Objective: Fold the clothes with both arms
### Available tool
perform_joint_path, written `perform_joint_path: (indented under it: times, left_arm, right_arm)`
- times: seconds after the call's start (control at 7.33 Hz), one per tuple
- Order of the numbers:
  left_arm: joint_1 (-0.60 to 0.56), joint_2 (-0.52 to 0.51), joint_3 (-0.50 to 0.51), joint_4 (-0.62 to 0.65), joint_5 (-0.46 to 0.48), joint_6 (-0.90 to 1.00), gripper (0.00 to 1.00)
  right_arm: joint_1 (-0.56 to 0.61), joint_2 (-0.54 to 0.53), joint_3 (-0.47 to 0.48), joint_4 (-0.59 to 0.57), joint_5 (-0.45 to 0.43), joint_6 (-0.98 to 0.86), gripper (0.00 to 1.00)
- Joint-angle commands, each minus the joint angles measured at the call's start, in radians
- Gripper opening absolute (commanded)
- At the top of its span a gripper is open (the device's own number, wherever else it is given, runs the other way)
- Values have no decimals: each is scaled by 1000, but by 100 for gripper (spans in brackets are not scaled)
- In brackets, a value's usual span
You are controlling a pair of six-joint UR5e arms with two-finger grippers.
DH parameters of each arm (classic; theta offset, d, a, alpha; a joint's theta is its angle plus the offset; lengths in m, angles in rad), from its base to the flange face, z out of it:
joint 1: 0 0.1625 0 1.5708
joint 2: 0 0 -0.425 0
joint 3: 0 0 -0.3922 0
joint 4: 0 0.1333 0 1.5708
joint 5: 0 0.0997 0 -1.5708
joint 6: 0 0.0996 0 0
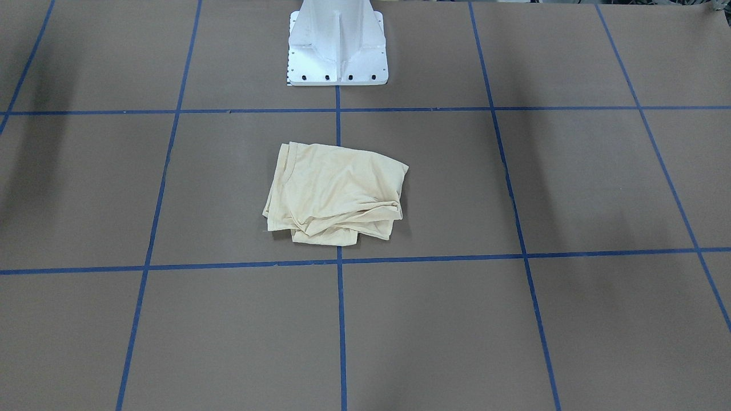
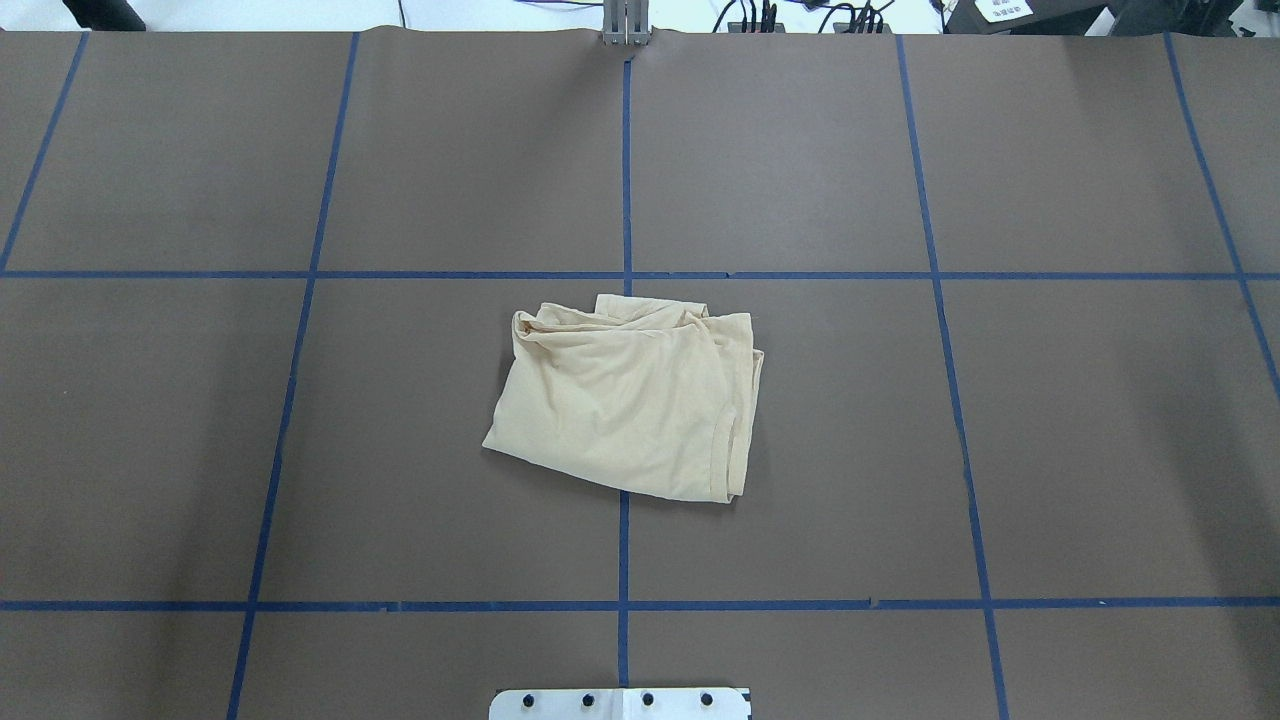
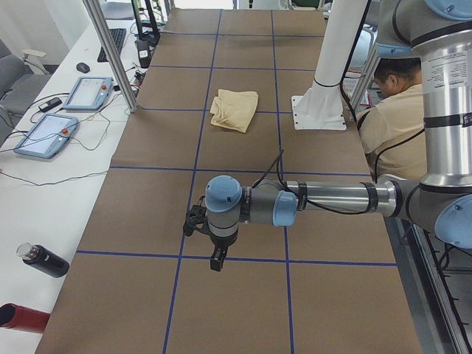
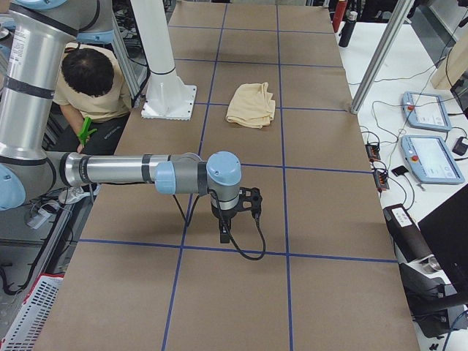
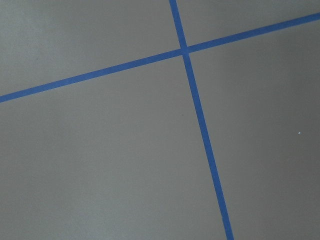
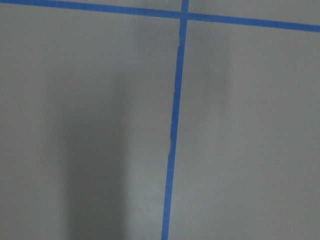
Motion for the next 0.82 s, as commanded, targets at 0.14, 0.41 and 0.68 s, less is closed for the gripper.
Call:
perform_joint_path:
  times: [0.14,0.41,0.68]
  left_arm:
    - [0,4,-6,-1,4,2,100]
    - [0,4,-6,-1,2,-1,100]
    - [0,4,-4,-1,2,-2,100]
  right_arm:
    - [0,0,0,0,0,0,100]
    - [0,0,-6,0,1,2,100]
    - [0,3,-15,0,1,2,100]
